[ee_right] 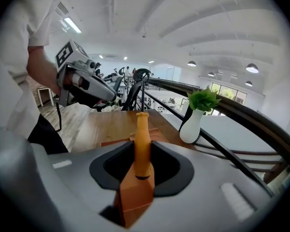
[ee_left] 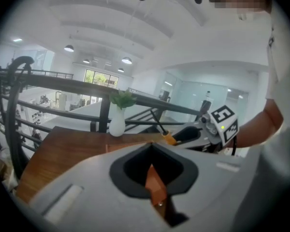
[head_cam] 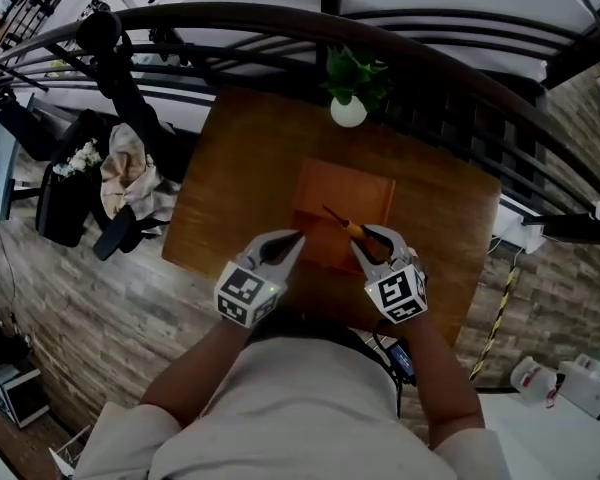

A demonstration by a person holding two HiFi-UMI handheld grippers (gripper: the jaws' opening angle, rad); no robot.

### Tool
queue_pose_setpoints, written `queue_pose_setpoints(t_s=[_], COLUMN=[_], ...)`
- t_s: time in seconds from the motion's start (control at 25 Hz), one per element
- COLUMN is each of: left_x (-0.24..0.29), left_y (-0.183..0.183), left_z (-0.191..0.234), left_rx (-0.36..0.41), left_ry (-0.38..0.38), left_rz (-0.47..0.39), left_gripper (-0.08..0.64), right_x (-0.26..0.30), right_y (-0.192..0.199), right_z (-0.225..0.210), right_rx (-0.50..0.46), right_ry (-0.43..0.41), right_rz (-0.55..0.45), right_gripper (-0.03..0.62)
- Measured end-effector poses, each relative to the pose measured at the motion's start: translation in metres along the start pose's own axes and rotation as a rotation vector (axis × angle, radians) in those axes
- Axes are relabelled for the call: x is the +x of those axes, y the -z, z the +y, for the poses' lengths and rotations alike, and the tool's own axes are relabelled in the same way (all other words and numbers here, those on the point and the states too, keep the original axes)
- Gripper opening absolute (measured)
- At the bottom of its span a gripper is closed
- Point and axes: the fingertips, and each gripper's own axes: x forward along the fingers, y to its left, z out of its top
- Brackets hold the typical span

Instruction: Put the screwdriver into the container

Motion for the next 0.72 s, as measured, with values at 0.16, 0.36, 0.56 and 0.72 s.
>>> queue_pose_setpoints(t_s=[0.16,0.36,0.56,0.72], left_x=[0.008,0.016,0.019,0.021], left_y=[0.018,0.036,0.051,0.056], left_z=[0.003,0.007,0.014,0.017], left_rx=[-0.021,-0.040,-0.056,-0.088], left_ry=[0.003,0.002,0.000,0.002], left_rz=[0.028,0.046,0.060,0.070], left_gripper=[0.003,0.003,0.003,0.003], right_x=[0.012,0.027,0.042,0.054], right_y=[0.020,0.041,0.065,0.083], right_z=[0.005,0.015,0.025,0.032], right_rx=[-0.010,-0.038,-0.085,-0.109], right_ry=[-0.022,-0.061,-0.099,-0.135], right_rz=[0.055,0.112,0.183,0.247], right_gripper=[0.117,0.117,0.117,0.117])
